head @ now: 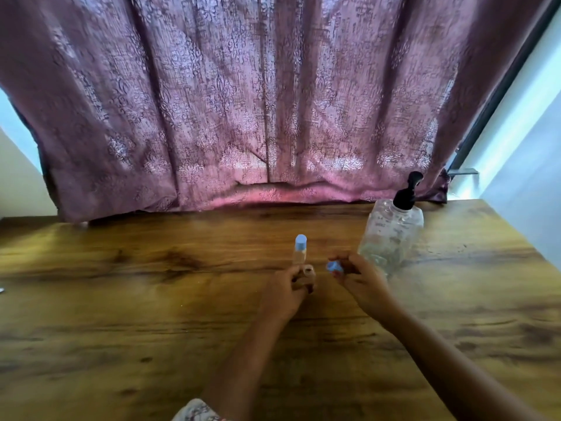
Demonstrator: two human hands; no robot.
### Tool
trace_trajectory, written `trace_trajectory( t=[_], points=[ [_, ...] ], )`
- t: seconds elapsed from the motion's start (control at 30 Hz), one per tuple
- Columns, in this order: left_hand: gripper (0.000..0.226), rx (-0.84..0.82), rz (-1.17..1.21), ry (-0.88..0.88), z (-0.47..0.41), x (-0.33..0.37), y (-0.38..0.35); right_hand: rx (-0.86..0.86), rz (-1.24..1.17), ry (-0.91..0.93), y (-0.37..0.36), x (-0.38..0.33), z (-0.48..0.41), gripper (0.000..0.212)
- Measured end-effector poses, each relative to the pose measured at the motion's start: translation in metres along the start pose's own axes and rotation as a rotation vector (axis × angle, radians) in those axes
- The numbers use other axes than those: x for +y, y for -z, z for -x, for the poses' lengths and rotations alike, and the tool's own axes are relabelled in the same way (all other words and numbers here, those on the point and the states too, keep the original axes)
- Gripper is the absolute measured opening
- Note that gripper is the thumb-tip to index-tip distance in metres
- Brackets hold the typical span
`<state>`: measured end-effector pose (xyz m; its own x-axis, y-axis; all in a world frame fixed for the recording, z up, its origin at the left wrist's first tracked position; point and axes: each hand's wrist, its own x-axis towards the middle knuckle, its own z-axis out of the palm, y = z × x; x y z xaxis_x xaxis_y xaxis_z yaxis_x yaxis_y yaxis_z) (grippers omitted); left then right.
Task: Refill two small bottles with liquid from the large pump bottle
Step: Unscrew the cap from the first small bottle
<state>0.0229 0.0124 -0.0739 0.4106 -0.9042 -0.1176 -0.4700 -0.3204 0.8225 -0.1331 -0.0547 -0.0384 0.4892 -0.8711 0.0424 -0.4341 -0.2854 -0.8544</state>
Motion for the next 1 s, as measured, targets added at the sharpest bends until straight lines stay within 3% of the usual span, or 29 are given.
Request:
trace_trajectory(
  t=[0.13,0.3,0.53,0.7,1.0],
  points=[
    [0.049,0.000,-0.075,-0.010,0.001,-0.006,0.006,0.113,0.136,-0.042,-0.022,0.021,0.011,0.016],
    [0.045,0.034,-0.153,-0.056,0.001,-0.019,0.015,0.128,0.249,-0.043,-0.042,0.046,0.018,0.021],
    [0.039,0.053,-0.391,-0.227,-0.004,-0.013,0.012,0.202,0.309,-0.020,-0.048,0.057,0.023,0.040],
    [0.055,0.050,-0.512,-0.328,-0.013,-0.010,0.011,0.266,0.409,0.040,-0.048,0.057,0.021,0.032],
    [0.045,0.053,-0.463,-0.396,-0.017,-0.015,-0.001,0.296,0.269,0.013,-0.047,0.048,0.023,0.057]
  ],
)
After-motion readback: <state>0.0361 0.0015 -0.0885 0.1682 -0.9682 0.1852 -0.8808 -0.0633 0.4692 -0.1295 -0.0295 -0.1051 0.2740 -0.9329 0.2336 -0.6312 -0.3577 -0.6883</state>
